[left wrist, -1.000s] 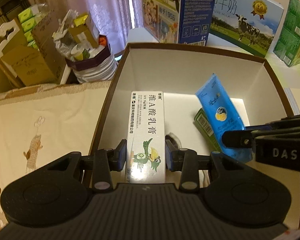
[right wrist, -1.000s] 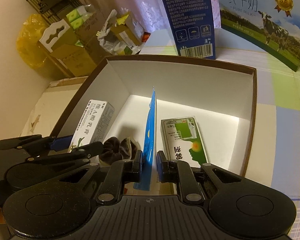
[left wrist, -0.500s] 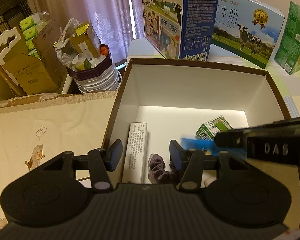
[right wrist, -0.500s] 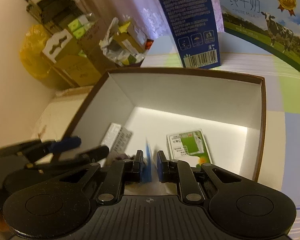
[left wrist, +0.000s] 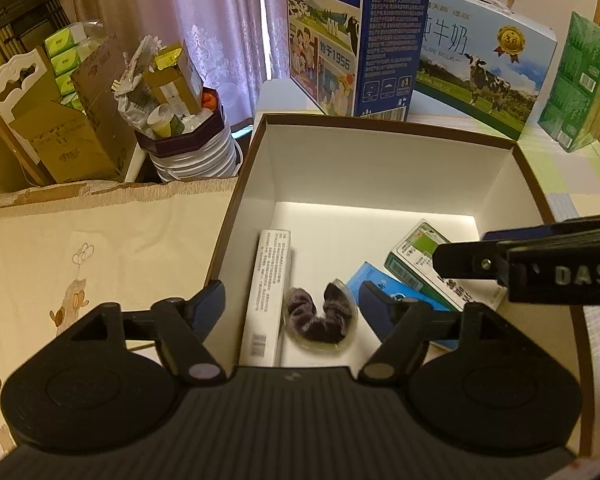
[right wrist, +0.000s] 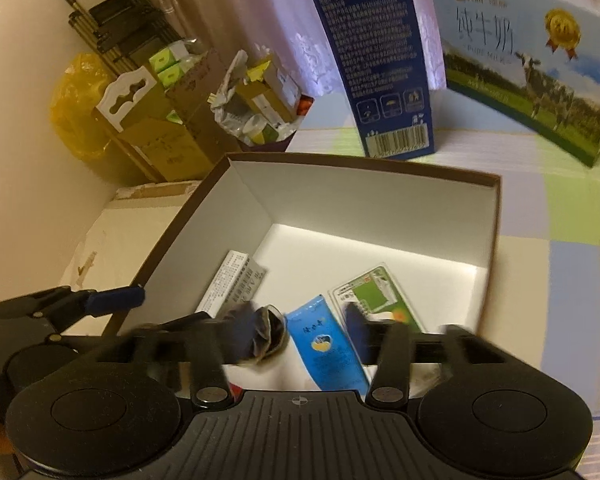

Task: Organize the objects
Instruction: 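Open both tools to drop the cream box and toothpaste into the box, then move both tools back toward the white hair clip and pill bottle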

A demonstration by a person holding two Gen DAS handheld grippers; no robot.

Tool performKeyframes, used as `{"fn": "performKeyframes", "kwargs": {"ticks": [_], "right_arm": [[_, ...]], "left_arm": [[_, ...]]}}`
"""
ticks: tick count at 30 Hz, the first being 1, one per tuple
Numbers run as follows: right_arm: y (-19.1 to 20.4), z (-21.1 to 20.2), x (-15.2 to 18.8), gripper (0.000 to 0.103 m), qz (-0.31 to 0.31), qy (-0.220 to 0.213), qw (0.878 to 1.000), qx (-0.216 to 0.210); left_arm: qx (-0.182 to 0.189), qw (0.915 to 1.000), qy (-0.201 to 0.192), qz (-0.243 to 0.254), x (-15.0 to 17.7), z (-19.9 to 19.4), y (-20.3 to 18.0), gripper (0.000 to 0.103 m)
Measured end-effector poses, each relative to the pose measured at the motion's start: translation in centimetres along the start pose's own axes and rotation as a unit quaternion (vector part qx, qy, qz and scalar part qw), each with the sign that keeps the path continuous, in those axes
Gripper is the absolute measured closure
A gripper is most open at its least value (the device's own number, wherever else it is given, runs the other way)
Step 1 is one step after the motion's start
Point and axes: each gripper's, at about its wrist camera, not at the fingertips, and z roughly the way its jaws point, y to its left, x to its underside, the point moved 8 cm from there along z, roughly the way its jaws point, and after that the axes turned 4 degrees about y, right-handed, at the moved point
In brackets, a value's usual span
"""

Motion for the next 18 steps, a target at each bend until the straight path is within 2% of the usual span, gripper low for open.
{"fn": "performKeyframes", "kwargs": {"ticks": [7, 18], "right_arm": [[0.2, -2.9, 1.3, 0.036, -0.021, -0.021, 1.0, 0.002], [0.1, -7.4, 3.8, 0.03, -0.027, -0.044, 0.998, 0.018]], "left_arm": [[0.005, 0.9999, -0.001, -0.016, 1.2, -2.1, 0.0, 0.021], [0.011, 0.9995, -0.012, -0.027, 3.0, -6.1, -0.8, 0.019]]}}
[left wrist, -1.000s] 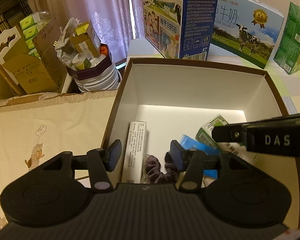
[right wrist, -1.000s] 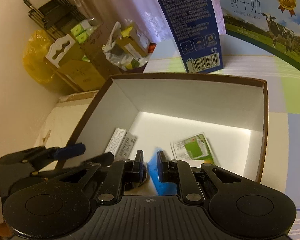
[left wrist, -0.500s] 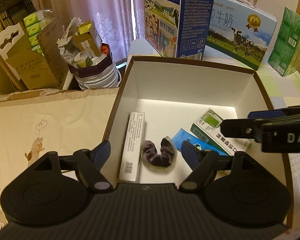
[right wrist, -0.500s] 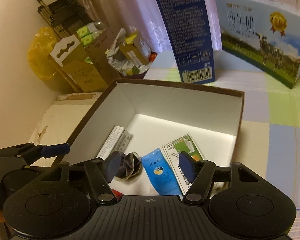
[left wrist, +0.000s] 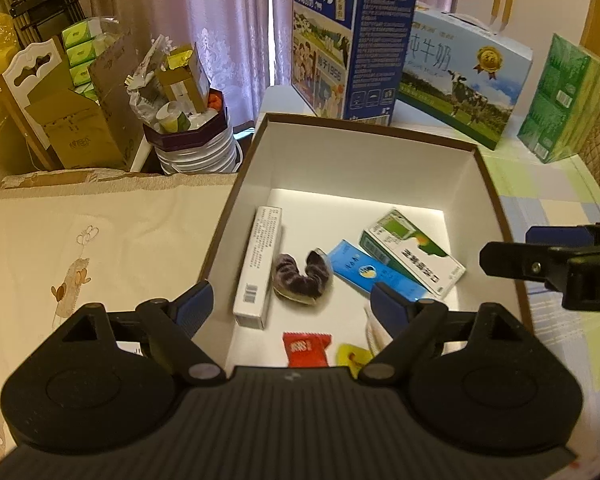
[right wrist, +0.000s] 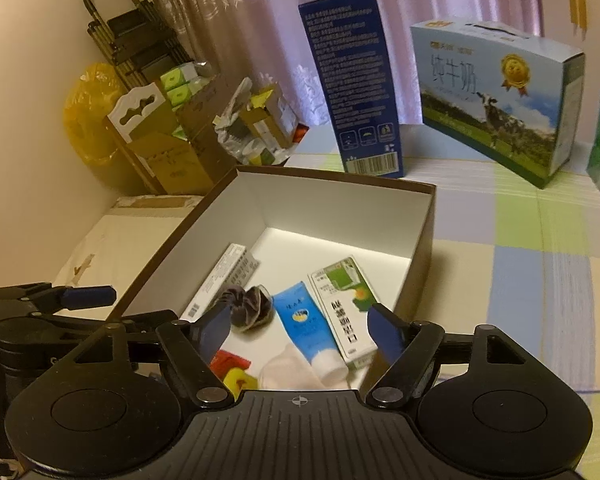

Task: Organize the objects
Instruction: 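Move both tools back toward the white hair clip and pill bottle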

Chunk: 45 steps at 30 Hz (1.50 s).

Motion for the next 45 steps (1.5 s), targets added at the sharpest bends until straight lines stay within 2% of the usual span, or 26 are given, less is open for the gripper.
{"fn": "performKeyframes", "kwargs": {"ticks": [22, 45], "right_arm": [[-1.3, -7.8, 5.8, 0.029, 0.011, -0.007, 1.0, -0.001], [-9.1, -14.0, 11.6, 0.028, 0.055, 0.013, 0.998, 0.027]], "left_arm": [[0.031, 0.9995, -0.007, 0.006, 4.8, -5.8, -5.5, 0.019], [0.06, 0.9974, 0.011, 0.038, 8.1, -7.2, -15.4, 0.019]]}}
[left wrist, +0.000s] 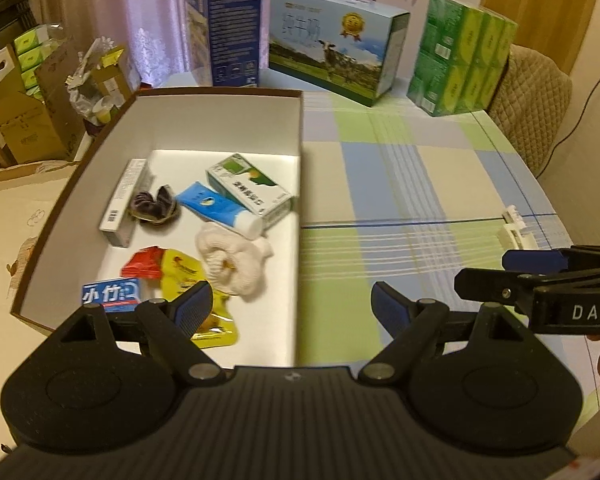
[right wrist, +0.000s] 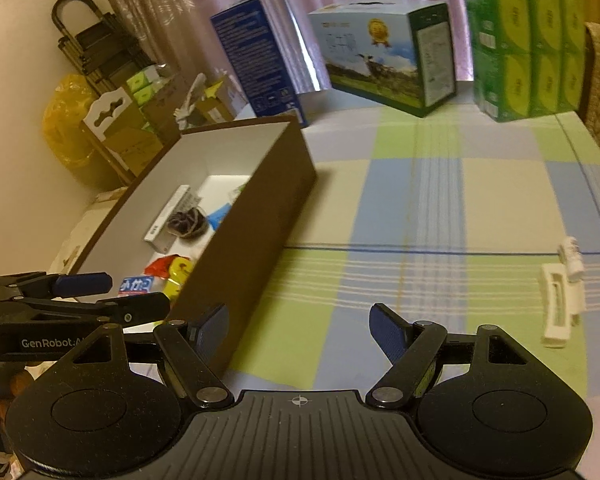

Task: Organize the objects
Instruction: 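Move both tools back toward the white hair clip and pill bottle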

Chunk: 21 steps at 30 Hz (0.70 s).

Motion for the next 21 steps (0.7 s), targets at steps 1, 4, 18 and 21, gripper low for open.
{"fn": "performKeyframes", "kwargs": {"ticks": [1, 4, 18, 21], "right_arm": [[-0.4, -0.3, 0.1, 0.028, 0.002, 0.0, 1.0, 0.002], [-1.7, -1.0, 0.6, 0.028, 0.008, 0.001, 1.0, 0.007], [-8.1, -2.7, 3.1, 0.028, 0.039, 0.026, 0.998, 0.033], [-9.7, -3.1, 3.5, 0.028, 0.049, 0.031, 0.998, 0.039]], "left_arm": [[0.001, 1.0, 0.0, 0.002, 0.0, 0.0, -0.5, 0.019], [0.003, 1.0, 0.001, 0.009, 0.1, 0.1, -2.0, 0.019], [0.011, 0.9992, 0.028, 0.027, 0.9, 2.3, -7.5, 0.019], [0.014, 0.9988, 0.035, 0.032, 1.0, 3.0, -8.9, 0.019]]}}
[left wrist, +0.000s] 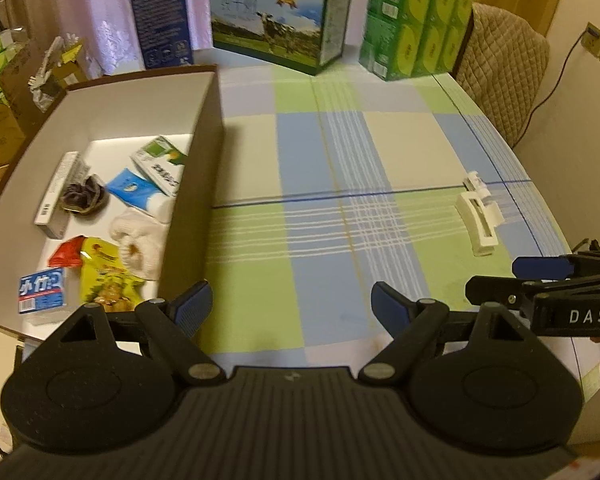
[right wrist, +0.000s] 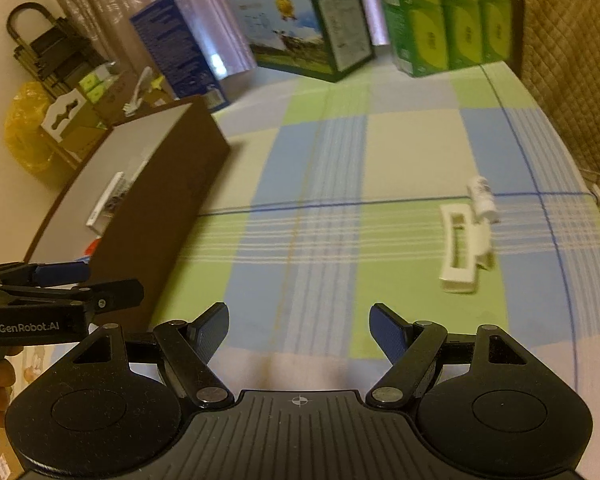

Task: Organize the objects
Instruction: 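Move both tools back toward the white hair clip and pill bottle, then grasp the white hair clip with the right tool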

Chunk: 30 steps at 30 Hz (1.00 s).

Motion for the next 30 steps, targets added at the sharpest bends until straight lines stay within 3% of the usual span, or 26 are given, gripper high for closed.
{"fn": "performKeyframes", "kwargs": {"ticks": [18, 30], "right_arm": [[-9.3, -1.0, 0.3, 0.028, 0.043, 0.0, 0.997, 0.066], [-12.2, 1.8, -1.8, 0.028, 0.042, -0.012, 0.994, 0.1]], "left_arm": [[0.023, 0.9979, 0.032, 0.051, -1.5, 4.6, -8.5, 0.019], [0.014, 0.996, 0.048, 0.074, -3.2, 9.2, -10.9, 0.019]]}}
